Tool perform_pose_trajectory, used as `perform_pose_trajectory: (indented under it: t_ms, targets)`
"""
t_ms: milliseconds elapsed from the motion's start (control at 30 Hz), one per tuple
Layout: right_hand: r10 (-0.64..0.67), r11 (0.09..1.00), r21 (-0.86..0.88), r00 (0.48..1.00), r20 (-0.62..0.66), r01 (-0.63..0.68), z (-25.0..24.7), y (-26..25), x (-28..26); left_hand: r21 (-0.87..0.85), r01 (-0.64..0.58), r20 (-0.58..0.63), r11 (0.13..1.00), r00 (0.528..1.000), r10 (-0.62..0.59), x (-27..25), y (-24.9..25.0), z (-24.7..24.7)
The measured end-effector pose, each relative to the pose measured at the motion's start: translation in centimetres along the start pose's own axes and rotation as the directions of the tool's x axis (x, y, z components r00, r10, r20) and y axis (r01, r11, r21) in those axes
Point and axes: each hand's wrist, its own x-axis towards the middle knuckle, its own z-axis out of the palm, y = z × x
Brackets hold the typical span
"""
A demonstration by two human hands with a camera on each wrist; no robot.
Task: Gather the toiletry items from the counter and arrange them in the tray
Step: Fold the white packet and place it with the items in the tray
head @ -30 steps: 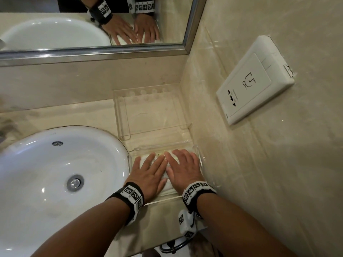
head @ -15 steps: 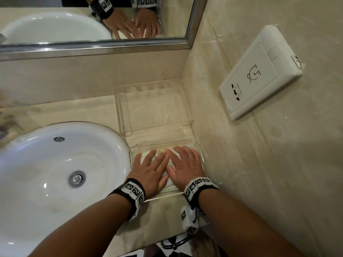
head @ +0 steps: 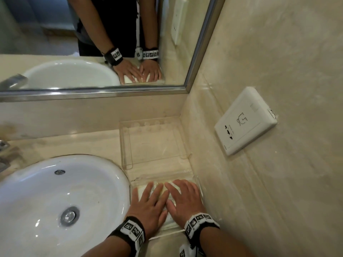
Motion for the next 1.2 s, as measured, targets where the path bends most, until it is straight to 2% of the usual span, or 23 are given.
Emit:
perform_pose_trajectory:
  t_ms: [167,267,400,567,667,800,933,1000,1100,1200]
  targets:
    - [0.012,1.0,-0.027,0.999,0.053,-0.01,-1.2,-0.3,-0.3,0.041,-0.013,0.009,0.999,1.0,0.013,-0.5,-0.3,-0.6]
    - [0.077,0.997,-0.027,0.996,0.052,-0.075,-2.4,-0.9,-1.2,0.06,-0.029,-0.009,0.998,1.0,0.03,-0.8,-0.9,-1.7]
    - [0.221,0.974,0.079,0.971,-0.088,-0.214,-2.8,-1.1,-3.5,0.063,0.083,-0.012,0.995,0.996,-0.083,-1.7,-1.9,-3.6]
    - [0.327,0.934,0.179,0.94,-0.092,-0.308,-2.9,-1.3,-7.1,0.051,0.185,0.047,0.981,0.981,-0.187,-4.0,-3.5,-4.9]
    - [0.393,0.886,0.265,0.919,0.009,-0.382,-3.3,-1.6,-8.8,0.074,0.181,0.107,0.981,0.976,-0.188,-5.1,-4.0,-5.1]
    - [0.518,0.772,0.278,0.82,0.245,-0.571,-3.7,-1.6,-9.8,0.086,0.132,0.142,0.987,0.979,-0.144,-5.4,-3.7,-5.1]
    - [0.523,0.72,0.293,0.77,0.365,-0.629,-2.8,-2.1,-9.9,0.111,0.037,0.164,0.993,0.985,-0.055,-5.7,-3.2,-4.1]
    - [0.545,0.633,0.372,0.732,0.409,-0.679,-2.4,-2.5,-9.8,0.111,0.018,0.172,0.994,0.984,-0.037,-5.7,-2.9,-3.5]
    - [0.601,0.379,0.534,0.64,0.479,-0.756,-2.1,-3.1,-9.5,0.094,0.046,0.168,0.995,0.984,-0.061,-5.7,-2.4,-3.0]
    - [0.61,0.131,0.597,0.539,0.581,-0.791,-1.6,-3.4,-8.9,0.094,0.072,0.153,0.993,0.985,-0.085,-5.6,-2.2,-3.1]
